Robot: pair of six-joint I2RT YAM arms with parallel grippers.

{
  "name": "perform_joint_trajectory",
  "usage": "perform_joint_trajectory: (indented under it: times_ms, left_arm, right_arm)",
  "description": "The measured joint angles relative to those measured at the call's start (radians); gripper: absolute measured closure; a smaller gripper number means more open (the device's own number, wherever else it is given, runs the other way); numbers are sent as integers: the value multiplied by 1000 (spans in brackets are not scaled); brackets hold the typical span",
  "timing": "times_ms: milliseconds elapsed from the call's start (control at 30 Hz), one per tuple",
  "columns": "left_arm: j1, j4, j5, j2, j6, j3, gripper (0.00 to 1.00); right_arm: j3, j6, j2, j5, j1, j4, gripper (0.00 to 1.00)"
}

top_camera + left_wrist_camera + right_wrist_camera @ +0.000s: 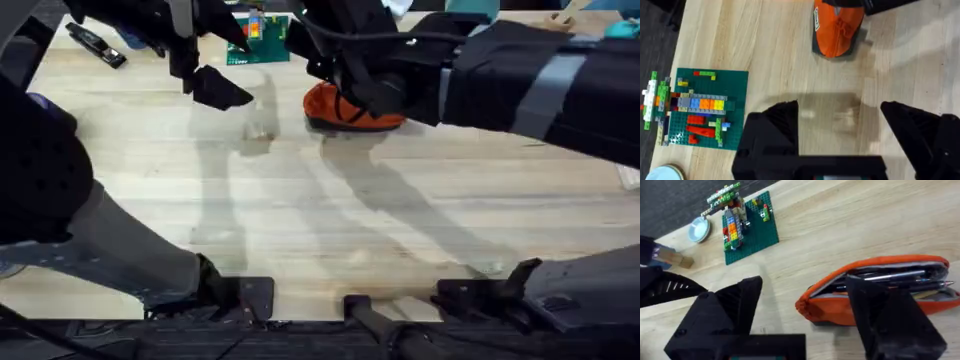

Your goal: Unzip the bag, pick up the pens from the table one at a time and place them inside, then zip the bag closed.

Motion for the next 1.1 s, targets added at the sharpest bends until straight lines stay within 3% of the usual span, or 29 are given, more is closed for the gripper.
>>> perform_joint_trajectory:
  times_ms: [500, 767, 1100]
  left_arm:
    - [0, 0, 0, 0, 0, 0, 7]
    - [0, 0, 0, 0, 0, 0, 7]
    - [0, 0, 0, 0, 0, 0, 8]
  right_arm:
    - [0, -6, -19, 0, 16, -110, 6]
    - [0, -134, -93, 0, 89, -140, 6]
    - [0, -265, -97, 0, 202, -187, 6]
